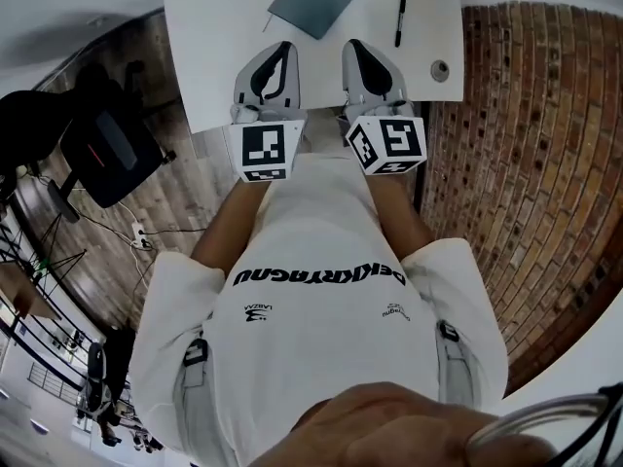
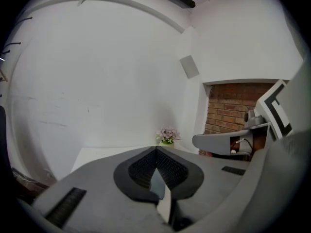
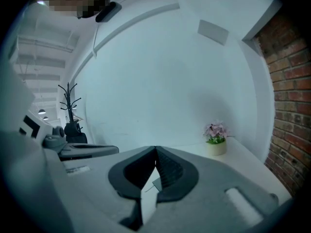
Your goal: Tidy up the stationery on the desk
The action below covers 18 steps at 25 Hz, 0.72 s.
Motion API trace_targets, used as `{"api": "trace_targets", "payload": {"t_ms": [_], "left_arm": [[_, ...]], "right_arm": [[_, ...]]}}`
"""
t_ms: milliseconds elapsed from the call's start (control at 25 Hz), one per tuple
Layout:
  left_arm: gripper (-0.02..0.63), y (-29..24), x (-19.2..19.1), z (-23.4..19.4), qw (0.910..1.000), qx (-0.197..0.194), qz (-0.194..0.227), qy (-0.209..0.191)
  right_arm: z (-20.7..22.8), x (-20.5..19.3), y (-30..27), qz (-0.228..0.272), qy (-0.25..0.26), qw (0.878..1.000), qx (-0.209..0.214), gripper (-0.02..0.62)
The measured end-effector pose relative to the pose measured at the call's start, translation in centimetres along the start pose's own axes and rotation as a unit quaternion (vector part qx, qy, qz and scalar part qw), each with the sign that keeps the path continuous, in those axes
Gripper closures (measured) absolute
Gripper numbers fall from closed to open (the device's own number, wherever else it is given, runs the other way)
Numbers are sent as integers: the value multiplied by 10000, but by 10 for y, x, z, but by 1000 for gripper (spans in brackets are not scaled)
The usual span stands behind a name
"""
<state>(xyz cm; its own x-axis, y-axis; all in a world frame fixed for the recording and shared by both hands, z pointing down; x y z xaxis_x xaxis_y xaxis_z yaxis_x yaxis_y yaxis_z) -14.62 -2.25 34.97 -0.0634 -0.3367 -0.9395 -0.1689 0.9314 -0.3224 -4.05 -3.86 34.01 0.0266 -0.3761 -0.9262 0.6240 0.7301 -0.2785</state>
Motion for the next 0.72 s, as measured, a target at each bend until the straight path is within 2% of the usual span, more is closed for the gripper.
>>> {"api": "trace_targets", "payload": {"t_ms": [360, 560, 720], "left_arm": [[607, -73, -57, -20, 9956, 127, -904, -225], [607, -106, -78, -33, 9924, 236, -1160, -329], [587, -129, -93, -39, 9902, 249, -1355, -236]], "right_arm": [[49, -50, -51, -518, -379, 9978, -143, 594], [73, -78, -68, -760, -507, 9955, -240, 589], [88, -101, -80, -991, -712, 9920, -321, 567]]}}
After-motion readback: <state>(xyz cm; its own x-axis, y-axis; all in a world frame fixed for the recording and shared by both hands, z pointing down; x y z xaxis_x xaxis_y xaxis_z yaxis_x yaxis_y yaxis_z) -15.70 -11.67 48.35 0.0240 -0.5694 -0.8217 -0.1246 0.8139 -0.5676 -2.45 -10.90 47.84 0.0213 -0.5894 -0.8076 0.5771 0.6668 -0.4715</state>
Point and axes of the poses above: the fingertips, and each gripper's own axes: y backward along the fingers, z to its right, x out of its top, the point moved 2 cm from there along y, backward along the fingers, and after that the axes turned 8 degrees about x, right-handed, at the moved point
